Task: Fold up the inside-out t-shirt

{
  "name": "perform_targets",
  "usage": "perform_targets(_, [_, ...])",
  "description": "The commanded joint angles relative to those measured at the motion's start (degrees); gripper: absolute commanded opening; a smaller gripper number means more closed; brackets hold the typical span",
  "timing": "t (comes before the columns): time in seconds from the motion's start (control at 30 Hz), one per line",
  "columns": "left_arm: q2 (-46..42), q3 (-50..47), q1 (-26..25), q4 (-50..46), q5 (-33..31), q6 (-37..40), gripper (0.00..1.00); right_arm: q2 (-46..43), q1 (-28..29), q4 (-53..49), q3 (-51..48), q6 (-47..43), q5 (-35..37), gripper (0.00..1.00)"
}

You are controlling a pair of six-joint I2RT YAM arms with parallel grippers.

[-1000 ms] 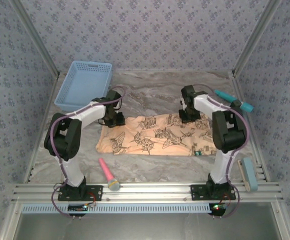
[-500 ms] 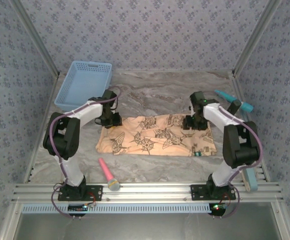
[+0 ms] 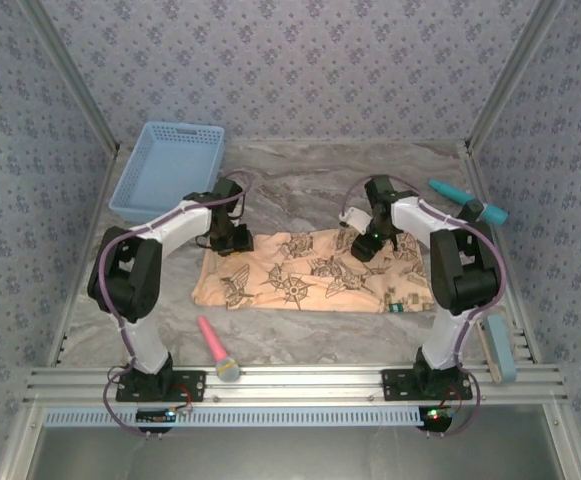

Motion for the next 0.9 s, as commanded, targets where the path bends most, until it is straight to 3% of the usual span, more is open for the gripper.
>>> perform_targets(0.0, [2.12,2.1,0.47,0.61,-0.4,0.89,0.33,0.04,0.37,0.96,-0.24,-17.85,-1.01,0.55])
perform_targets(0.13, [4.58,2.58,1.32,0.76,-0.9,1.51,0.33,0.38,0.5,3.97,-2.5,-24.52,1.71,0.26])
perform_targets(0.2, [5.31,2.48,2.01,1.03,-1.05,1.33,0.33,-0.91,0.46,4.72,-3.68,-27.09,2.04,0.19])
perform_targets(0.3, [6.26,2.15,2.92,1.2,-1.1,1.39,0.33,-3.44,0.09,6.47,-6.01,-30.22,1.42,0.2])
perform_targets(0.4, [6.85,2.23,3.41,0.83,-1.21,1.59,0.33,-4.78,-0.78,7.81,-7.73,-31.94,2.07,0.38])
perform_targets(0.5, [7.43,2.82,3.6,0.56,-1.26,2.08,0.33,-5.92,-1.13,11.69,-9.98,-33.96,2.45,0.45])
perform_targets(0.6, [7.99,3.2,3.6,0.44,-0.97,2.12,0.33,-5.69,-0.89,14.38,-10.74,-34.59,3.87,0.41])
perform_targets(0.7, [8.19,3.2,3.6,0.62,-0.33,1.88,0.33,-6.47,-0.61,17.88,-13.34,-35.7,3.95,0.29])
perform_targets(0.87, [7.75,2.43,3.6,0.71,-0.39,1.95,0.33,-7.1,-0.64,18.39,-14.06,-36.06,4.52,0.28])
